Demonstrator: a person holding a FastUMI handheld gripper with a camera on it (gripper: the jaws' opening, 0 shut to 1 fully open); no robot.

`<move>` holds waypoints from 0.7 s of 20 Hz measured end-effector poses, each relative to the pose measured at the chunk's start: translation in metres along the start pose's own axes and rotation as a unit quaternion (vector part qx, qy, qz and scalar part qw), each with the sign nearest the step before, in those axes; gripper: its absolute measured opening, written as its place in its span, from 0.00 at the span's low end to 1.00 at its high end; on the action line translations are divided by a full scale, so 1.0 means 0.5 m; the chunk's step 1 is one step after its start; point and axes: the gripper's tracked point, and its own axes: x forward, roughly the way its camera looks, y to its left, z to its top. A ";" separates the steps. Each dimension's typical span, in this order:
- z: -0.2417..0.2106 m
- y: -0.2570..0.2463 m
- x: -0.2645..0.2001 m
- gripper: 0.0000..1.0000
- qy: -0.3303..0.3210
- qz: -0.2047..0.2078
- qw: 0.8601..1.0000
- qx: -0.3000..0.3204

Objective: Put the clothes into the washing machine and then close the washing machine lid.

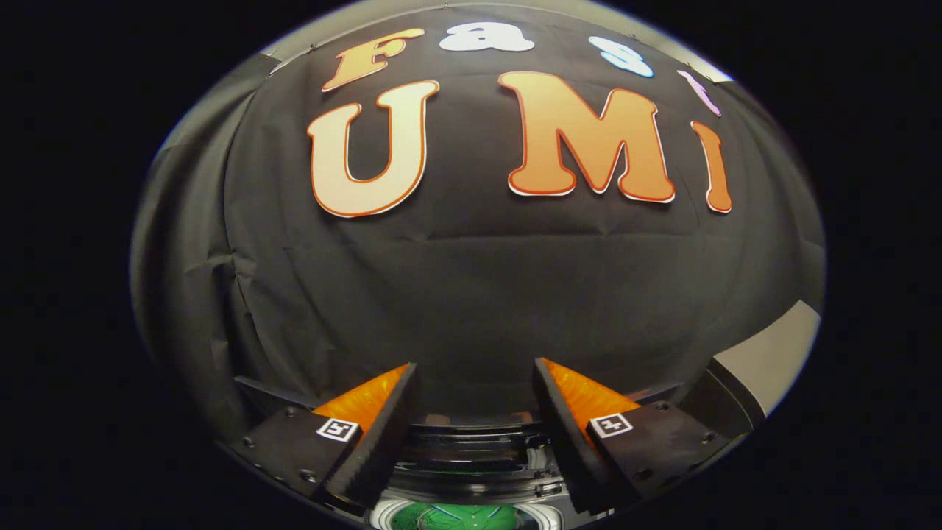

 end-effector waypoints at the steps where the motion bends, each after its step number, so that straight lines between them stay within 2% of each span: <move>1: -0.002 -0.002 -0.014 0.99 -0.007 -0.002 1.000 -0.004; 14: -0.067 0.002 -0.186 0.99 -0.039 0.016 0.999 -0.011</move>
